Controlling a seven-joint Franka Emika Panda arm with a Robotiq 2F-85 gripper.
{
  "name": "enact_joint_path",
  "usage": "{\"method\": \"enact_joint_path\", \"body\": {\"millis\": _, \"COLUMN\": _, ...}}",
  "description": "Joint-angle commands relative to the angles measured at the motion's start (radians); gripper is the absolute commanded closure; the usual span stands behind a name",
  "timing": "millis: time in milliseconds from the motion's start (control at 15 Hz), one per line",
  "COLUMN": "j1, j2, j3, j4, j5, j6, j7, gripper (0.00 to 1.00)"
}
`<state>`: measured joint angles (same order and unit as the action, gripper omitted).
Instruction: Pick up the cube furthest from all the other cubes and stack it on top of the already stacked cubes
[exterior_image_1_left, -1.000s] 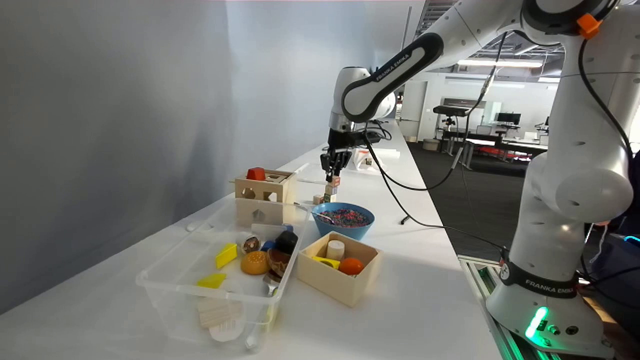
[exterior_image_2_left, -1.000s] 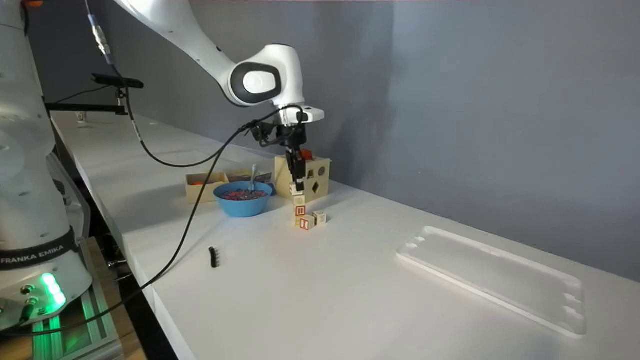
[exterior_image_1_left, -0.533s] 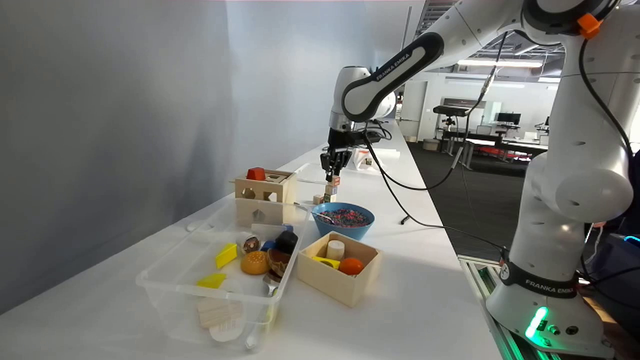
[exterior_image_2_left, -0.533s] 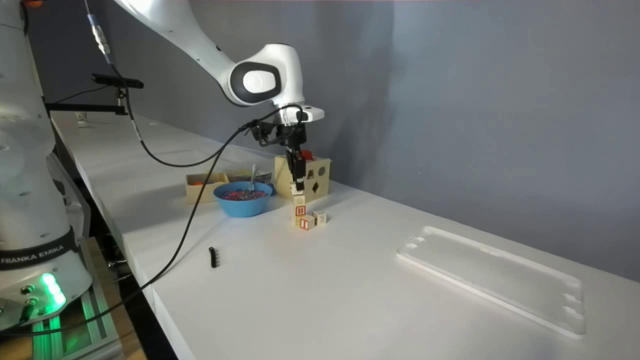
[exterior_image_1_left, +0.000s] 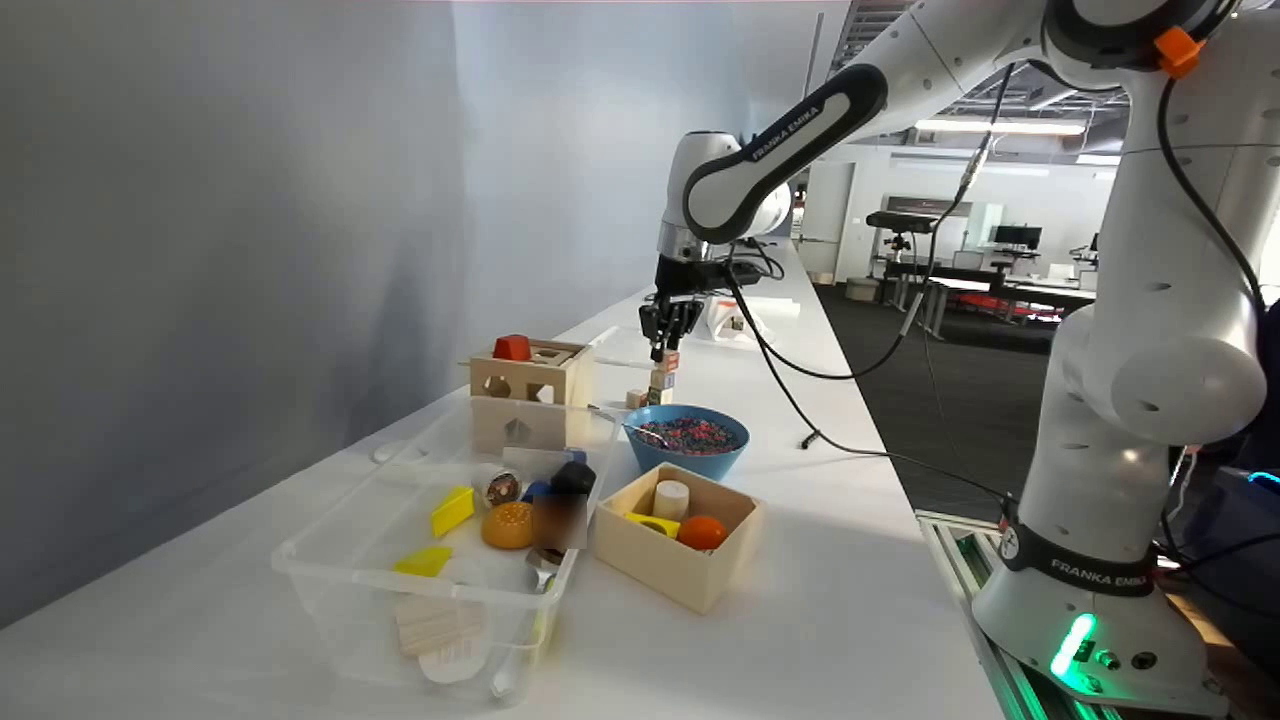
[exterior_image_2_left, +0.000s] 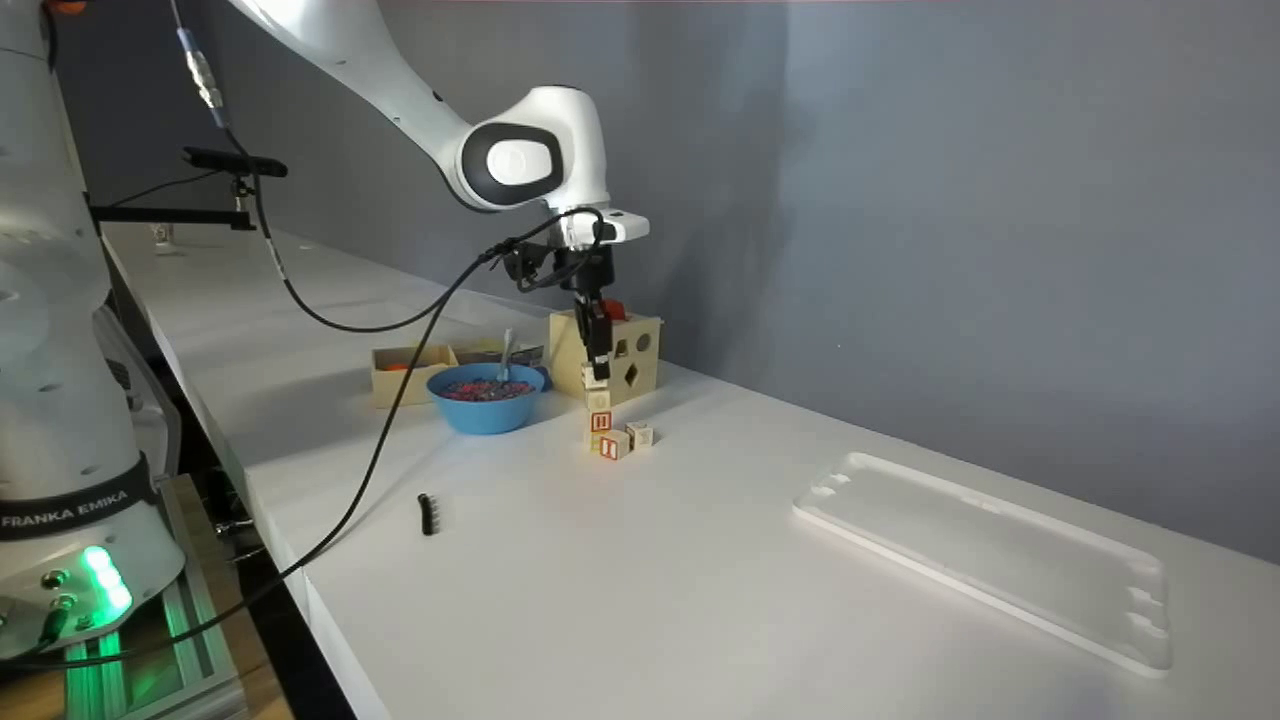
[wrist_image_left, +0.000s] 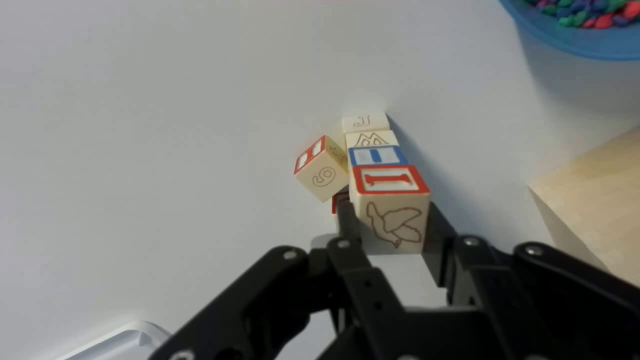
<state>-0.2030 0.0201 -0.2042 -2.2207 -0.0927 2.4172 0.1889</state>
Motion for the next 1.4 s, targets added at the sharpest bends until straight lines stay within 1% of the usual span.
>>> {"method": "enact_joint_path", "body": {"millis": 0, "j1": 0.003, "j2": -0.001, "j3": -0.001, "j4": 0.001, "j5": -0.038, "j6": 0.009, "j7": 0.041, "gripper": 0.91}}
{"method": "enact_joint_path", "body": {"millis": 400, "j1": 0.002, "j2": 0.006, "j3": -0.002, "j4": 0.006, "j5": -0.051, "j6": 0.009, "j7": 0.054, "gripper": 0.91}}
{"method": "enact_joint_path", "body": {"millis": 1333, "j1": 0.003, "j2": 0.015, "j3": -0.001, "j4": 0.004, "j5": -0.041, "j6": 0.021, "j7": 0.048, "gripper": 0.91}}
